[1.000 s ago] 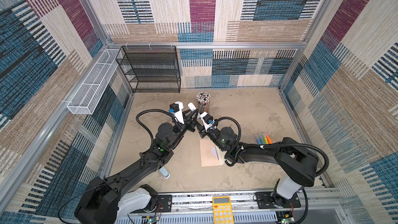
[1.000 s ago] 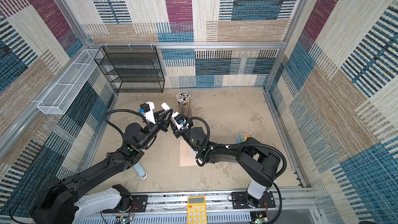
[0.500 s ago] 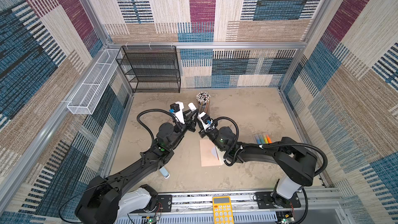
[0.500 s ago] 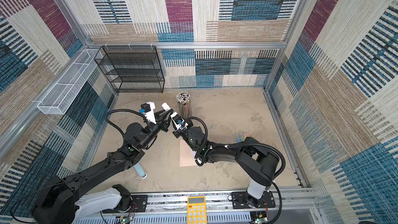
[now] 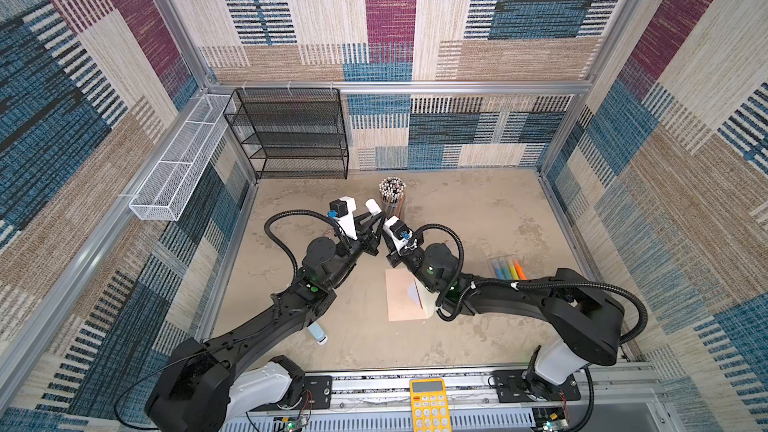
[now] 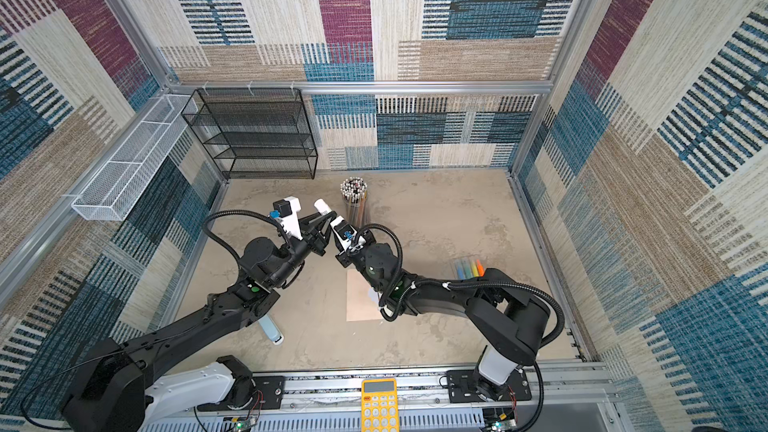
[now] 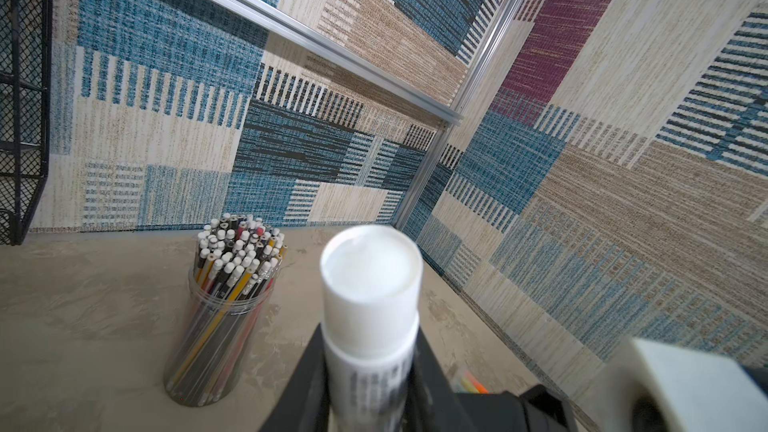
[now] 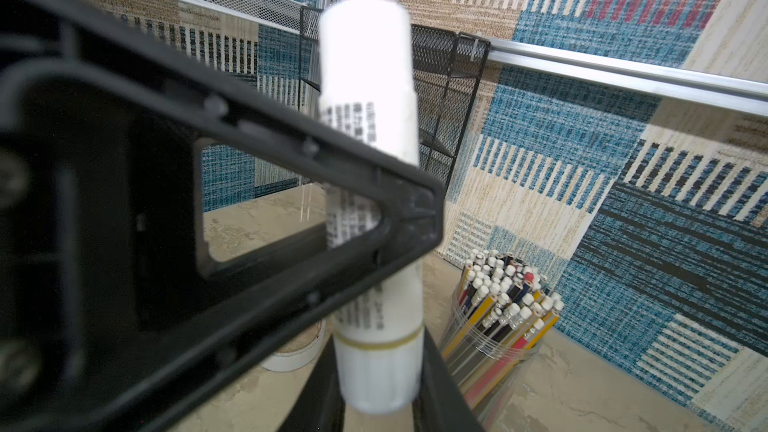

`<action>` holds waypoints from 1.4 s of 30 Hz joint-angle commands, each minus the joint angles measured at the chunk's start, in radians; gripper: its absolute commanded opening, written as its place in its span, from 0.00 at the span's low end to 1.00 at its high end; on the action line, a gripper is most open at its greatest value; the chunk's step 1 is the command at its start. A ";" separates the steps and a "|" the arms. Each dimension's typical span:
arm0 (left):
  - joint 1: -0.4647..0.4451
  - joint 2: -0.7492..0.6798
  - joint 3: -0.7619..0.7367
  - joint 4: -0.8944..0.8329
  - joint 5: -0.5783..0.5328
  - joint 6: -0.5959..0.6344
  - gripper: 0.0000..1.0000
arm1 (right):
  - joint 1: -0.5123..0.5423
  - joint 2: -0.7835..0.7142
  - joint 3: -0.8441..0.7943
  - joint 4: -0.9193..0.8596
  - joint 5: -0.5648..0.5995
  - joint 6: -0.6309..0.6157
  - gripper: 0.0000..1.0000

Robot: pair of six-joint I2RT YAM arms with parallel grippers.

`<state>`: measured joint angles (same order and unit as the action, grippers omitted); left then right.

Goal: Place the letter into the envelope and seal it

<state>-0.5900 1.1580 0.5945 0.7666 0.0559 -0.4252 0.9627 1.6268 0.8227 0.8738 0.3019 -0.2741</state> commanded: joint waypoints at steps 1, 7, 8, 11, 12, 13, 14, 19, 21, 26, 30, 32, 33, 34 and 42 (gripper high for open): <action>-0.001 0.005 -0.001 -0.027 0.006 -0.013 0.00 | 0.002 -0.013 0.003 0.073 -0.027 -0.002 0.28; -0.001 0.009 0.001 -0.033 0.012 -0.014 0.00 | 0.002 -0.018 0.003 0.069 -0.036 0.002 0.27; -0.001 0.010 0.001 -0.033 0.013 -0.016 0.00 | 0.001 -0.021 0.004 0.068 -0.037 0.003 0.27; 0.000 0.014 -0.001 -0.037 0.022 -0.020 0.00 | 0.001 -0.033 0.000 0.068 -0.055 0.005 0.27; 0.000 0.014 -0.001 -0.039 0.025 -0.020 0.00 | 0.002 -0.038 -0.002 0.067 -0.060 0.007 0.27; 0.001 0.014 -0.002 -0.042 0.031 -0.022 0.00 | 0.002 -0.046 -0.005 0.065 -0.067 0.008 0.26; 0.002 0.014 -0.004 -0.045 0.037 -0.024 0.00 | 0.002 -0.054 -0.007 0.060 -0.076 0.008 0.26; 0.008 -0.004 -0.019 -0.073 0.125 -0.036 0.00 | 0.001 -0.113 -0.028 0.016 -0.168 0.027 0.25; 0.017 -0.015 -0.024 -0.089 0.177 -0.039 0.00 | 0.001 -0.141 -0.034 -0.015 -0.222 0.038 0.24; 0.040 -0.030 -0.032 -0.128 0.328 -0.044 0.00 | -0.007 -0.212 -0.041 -0.102 -0.358 0.075 0.24; 0.055 -0.029 -0.042 -0.131 0.445 -0.053 0.00 | -0.034 -0.269 -0.051 -0.155 -0.499 0.123 0.24; 0.059 -0.030 -0.042 -0.130 0.504 -0.058 0.00 | -0.056 -0.298 -0.057 -0.172 -0.585 0.148 0.24; 0.062 -0.032 -0.043 -0.129 0.542 -0.060 0.00 | -0.067 -0.309 -0.060 -0.179 -0.620 0.157 0.24; 0.063 -0.035 -0.045 -0.125 0.573 -0.061 0.00 | -0.078 -0.320 -0.063 -0.190 -0.657 0.162 0.24; 0.069 -0.094 -0.076 -0.113 0.622 -0.041 0.00 | -0.130 -0.358 -0.079 -0.283 -0.784 0.142 0.27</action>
<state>-0.5194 1.0679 0.5270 0.7986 0.5930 -0.4778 0.8330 1.2831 0.7406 0.4503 -0.3595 -0.1169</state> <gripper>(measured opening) 0.286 0.256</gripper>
